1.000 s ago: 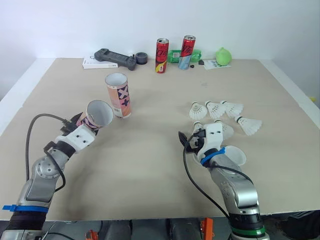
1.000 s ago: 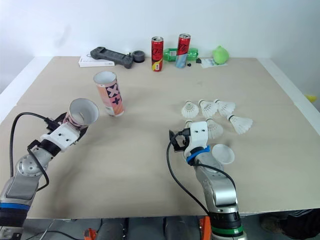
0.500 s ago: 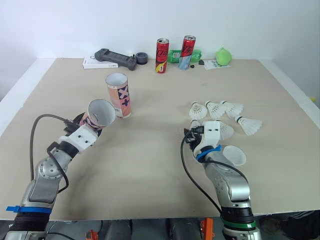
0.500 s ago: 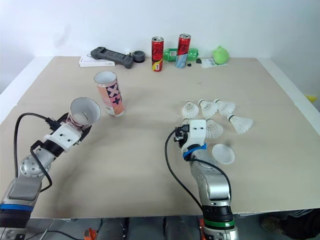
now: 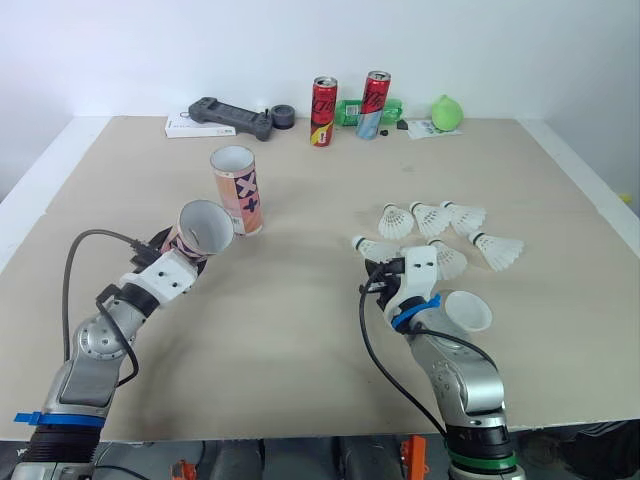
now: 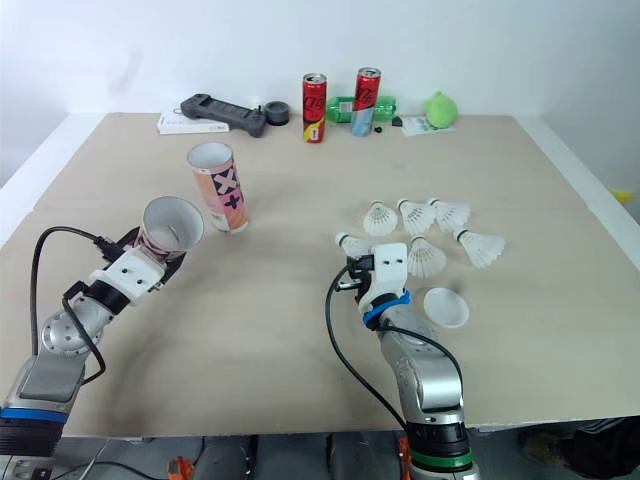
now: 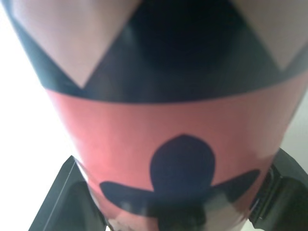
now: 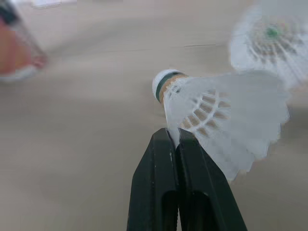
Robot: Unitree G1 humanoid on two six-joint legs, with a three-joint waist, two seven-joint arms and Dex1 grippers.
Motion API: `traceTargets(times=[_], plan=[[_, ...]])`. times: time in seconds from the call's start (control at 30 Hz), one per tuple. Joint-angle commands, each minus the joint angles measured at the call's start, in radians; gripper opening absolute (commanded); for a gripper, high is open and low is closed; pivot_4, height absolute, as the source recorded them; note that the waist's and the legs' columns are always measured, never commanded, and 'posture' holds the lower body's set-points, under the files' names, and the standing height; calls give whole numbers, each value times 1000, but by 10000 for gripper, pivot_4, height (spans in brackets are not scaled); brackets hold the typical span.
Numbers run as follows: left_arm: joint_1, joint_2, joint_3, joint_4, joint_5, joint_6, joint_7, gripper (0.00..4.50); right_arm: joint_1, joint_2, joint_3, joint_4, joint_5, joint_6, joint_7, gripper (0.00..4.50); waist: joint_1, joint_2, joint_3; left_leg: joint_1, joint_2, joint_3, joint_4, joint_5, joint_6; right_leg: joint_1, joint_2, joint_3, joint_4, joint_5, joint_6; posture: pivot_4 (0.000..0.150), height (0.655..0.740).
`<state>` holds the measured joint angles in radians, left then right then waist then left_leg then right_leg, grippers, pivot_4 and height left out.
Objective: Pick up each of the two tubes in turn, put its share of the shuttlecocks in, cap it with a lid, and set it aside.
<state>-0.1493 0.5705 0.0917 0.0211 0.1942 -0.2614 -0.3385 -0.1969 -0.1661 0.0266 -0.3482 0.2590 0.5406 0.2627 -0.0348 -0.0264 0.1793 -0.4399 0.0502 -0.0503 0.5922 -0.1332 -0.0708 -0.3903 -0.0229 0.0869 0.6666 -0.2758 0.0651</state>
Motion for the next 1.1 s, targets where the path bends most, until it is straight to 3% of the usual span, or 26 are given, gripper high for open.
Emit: traceTargets(times=[0.03,0.13,0.27,1.1], plan=[[-16,14,-17,-20,26,-2,-2,30264,-46,-56,34,-115,55,-92,160,486,-1,0,0,0,0,0,0,0,0,0,0,0,0,0,0,1500,7400],[-36,15,-43,-2,67,42,7,30264,-182,-119,108,-113,57,-128,304,486,-3,0,0,0,1,0,0,0,0,0,1,0,0,0,0,1500,7400],[-51,7,-57,2,88,76,15,30264,-305,-103,157,-65,38,-141,335,486,-13,0,0,1,1,1,0,1,2,-1,2,0,0,2,1,1500,7400],[-14,-14,-104,-49,124,165,26,30264,-413,31,349,176,-78,-223,393,486,-12,0,0,2,2,-1,0,2,2,0,3,0,2,2,-1,1500,7400]])
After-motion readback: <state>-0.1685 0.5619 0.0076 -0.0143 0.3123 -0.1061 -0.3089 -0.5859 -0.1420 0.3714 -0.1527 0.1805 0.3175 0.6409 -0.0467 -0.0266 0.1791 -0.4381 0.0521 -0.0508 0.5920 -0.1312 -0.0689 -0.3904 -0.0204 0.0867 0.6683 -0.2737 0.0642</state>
